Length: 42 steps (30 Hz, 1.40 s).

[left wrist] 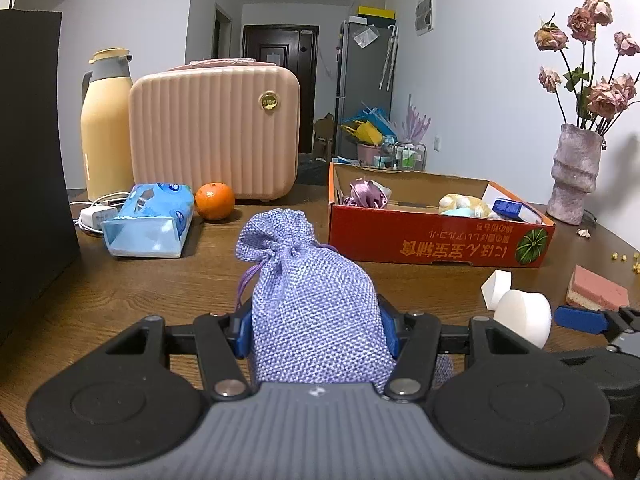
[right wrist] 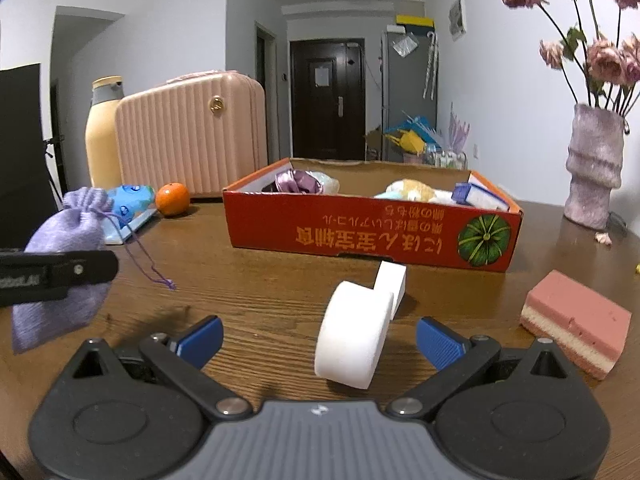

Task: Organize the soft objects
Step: 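Close the right gripper on the white foam roll and lift it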

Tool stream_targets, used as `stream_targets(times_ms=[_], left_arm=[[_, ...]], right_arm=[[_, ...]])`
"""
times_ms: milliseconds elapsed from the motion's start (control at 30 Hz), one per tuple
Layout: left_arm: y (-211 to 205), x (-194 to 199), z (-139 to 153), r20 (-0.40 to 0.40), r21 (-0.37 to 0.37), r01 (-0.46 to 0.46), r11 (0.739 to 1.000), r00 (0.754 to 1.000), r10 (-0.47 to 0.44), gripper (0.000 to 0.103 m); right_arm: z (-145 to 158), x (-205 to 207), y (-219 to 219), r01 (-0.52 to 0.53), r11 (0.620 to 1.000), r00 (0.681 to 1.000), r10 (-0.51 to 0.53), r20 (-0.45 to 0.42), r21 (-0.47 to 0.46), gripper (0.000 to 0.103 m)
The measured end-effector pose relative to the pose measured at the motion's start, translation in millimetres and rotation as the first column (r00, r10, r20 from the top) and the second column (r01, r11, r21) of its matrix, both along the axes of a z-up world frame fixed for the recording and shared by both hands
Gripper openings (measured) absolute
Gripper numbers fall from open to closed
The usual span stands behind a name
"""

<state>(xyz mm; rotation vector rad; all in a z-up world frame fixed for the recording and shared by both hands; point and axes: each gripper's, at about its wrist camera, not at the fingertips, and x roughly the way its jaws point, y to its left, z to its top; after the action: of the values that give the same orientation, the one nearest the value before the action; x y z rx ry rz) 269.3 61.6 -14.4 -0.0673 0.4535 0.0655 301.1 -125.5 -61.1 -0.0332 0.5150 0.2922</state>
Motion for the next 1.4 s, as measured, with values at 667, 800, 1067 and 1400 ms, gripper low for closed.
stream_targets(times_ms=[667, 800, 1067, 1400], left_arm=[[0, 0, 0, -0.001, 0.002, 0.005, 1.0, 1.0, -0.005, 0.058], [0, -1, -1, 0.003, 0.005, 0.006, 1.0, 1.0, -0.006, 0.058], [0, -2, 0, 0.006, 0.002, 0.007, 1.0, 1.0, -0.007, 0.058], [1, -3, 2, 0.012, -0.003, 0.009, 1.0, 1.0, -0.009, 0.058]], right_arm=[[-15, 44, 9, 0.056, 0.998, 0.986, -0.053, -0.16, 0.018, 0.081], [-16, 46, 5, 0.071, 0.997, 0.983, -0.064, -0.173, 0.034, 0.069], [-16, 46, -2, 0.084, 0.993, 0.982, -0.069, -0.175, 0.078, 0.03], [-6, 30, 0, 0.057, 0.996, 0.997, -0.053, -0.056, 0.072, 0.029]])
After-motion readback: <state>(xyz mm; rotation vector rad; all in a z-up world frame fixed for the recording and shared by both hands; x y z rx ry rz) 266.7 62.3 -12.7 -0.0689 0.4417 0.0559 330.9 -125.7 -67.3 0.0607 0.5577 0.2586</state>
